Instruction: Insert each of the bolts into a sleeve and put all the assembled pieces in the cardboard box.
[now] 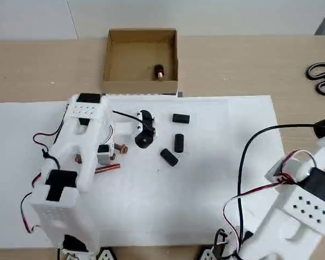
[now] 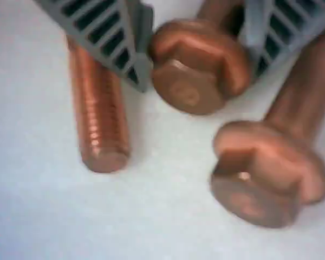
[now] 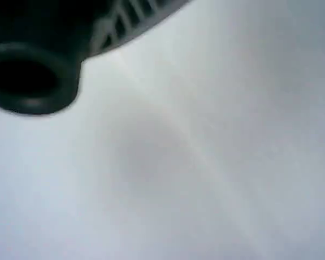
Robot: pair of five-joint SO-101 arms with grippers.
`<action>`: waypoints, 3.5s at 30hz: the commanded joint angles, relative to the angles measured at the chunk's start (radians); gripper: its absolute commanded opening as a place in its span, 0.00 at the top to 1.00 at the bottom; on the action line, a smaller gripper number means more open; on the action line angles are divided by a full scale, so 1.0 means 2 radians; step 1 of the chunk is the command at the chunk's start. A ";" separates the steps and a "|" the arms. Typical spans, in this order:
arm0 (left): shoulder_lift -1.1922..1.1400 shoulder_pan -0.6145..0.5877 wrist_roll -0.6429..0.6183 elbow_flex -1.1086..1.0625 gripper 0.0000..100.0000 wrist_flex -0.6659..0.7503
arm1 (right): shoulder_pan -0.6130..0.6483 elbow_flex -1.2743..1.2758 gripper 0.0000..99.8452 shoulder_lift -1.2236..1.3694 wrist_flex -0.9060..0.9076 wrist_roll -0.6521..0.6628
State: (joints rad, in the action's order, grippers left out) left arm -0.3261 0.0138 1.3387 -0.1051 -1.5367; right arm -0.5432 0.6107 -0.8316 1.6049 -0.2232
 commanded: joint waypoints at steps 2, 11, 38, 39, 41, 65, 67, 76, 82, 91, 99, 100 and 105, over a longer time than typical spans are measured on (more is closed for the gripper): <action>0.004 -0.015 0.069 0.051 0.91 -0.045 | -0.003 -0.002 1.00 -0.010 -0.004 0.001; 0.000 -0.033 0.081 0.061 0.91 -0.067 | -0.003 -0.002 1.00 -0.010 -0.005 0.001; -0.041 -0.005 0.070 0.018 0.96 -0.021 | -0.003 -0.002 1.00 -0.010 -0.009 0.001; -0.041 -0.002 0.070 0.019 0.97 -0.022 | -0.003 -0.002 1.00 -0.010 -0.009 0.001; -0.041 0.002 0.069 0.020 1.00 -0.023 | -0.003 -0.002 1.00 -0.010 -0.008 0.001; 0.140 0.046 -0.101 0.077 1.00 -0.105 | 0.063 -0.003 1.00 -0.128 -0.003 0.005; 0.163 0.056 -0.160 0.078 0.99 -0.099 | 0.085 -0.005 1.00 -0.146 -0.003 0.008; 0.279 0.067 -0.395 0.082 0.99 -0.065 | 0.124 -0.005 1.00 -0.214 -0.004 0.131; 0.371 0.068 -0.478 0.099 0.99 -0.048 | 0.126 -0.005 1.00 -0.262 -0.009 0.185; 0.482 0.036 -0.608 0.085 0.99 0.059 | 0.257 0.013 1.00 -0.319 -0.027 0.178; 0.644 0.038 -0.787 -0.072 0.99 0.104 | 0.336 0.133 1.00 -0.437 -0.096 0.180; 0.667 0.038 -0.794 -0.100 0.99 0.126 | 0.343 0.148 1.00 -0.451 -0.100 0.180; 0.784 0.038 -0.854 -0.234 0.99 0.219 | 0.381 0.209 1.00 -0.494 -0.115 0.174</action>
State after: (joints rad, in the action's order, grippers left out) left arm 1.1162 0.0890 -0.2969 -0.4565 -1.2144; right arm 0.1841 0.9943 -1.7983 1.4116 0.1327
